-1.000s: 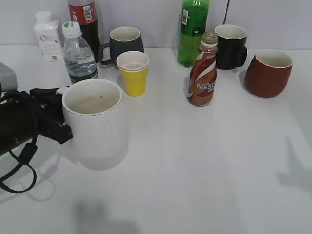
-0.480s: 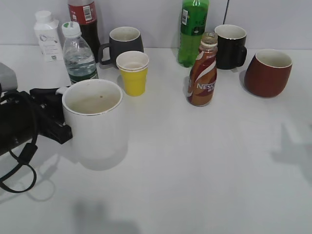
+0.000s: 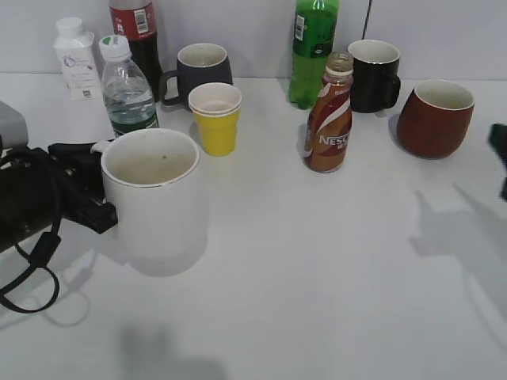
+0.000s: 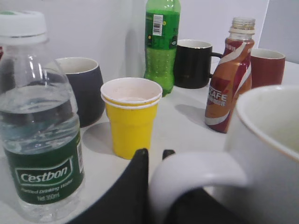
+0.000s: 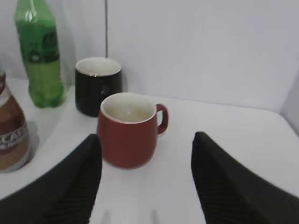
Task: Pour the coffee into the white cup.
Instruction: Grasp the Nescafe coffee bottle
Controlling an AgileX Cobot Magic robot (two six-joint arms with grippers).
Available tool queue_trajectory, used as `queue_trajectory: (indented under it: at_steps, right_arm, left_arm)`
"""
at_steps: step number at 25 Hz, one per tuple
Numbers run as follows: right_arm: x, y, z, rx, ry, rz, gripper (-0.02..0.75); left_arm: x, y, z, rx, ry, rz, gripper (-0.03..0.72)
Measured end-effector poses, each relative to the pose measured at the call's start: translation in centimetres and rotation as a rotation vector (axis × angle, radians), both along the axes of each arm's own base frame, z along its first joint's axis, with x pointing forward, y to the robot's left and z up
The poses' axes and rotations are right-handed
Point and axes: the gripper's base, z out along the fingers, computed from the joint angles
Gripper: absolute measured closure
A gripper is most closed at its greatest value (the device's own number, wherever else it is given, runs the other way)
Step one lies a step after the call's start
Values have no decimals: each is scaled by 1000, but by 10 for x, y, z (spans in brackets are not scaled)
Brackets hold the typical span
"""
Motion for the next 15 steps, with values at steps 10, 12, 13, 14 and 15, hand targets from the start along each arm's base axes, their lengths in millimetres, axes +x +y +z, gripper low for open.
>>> queue_trajectory:
  at_steps: [10,12,13,14,15]
  right_arm:
    - [23,63,-24,-34,107,235,258]
    - [29,75,-28,-40,113,253,258]
    - [32,80,-31,-38,111,261,258]
    - [35,83,-31,-29,96,262,258]
    - [39,85,-33,-19,81,259,253]
  left_arm:
    - [0,0,0,0,0,0,629]
    - [0,0,0,0,0,0,629]
    - [0,0,0,0,0,0,629]
    - [0,0,0,0,0,0,629]
    - [0,0,0,0,0,0,629]
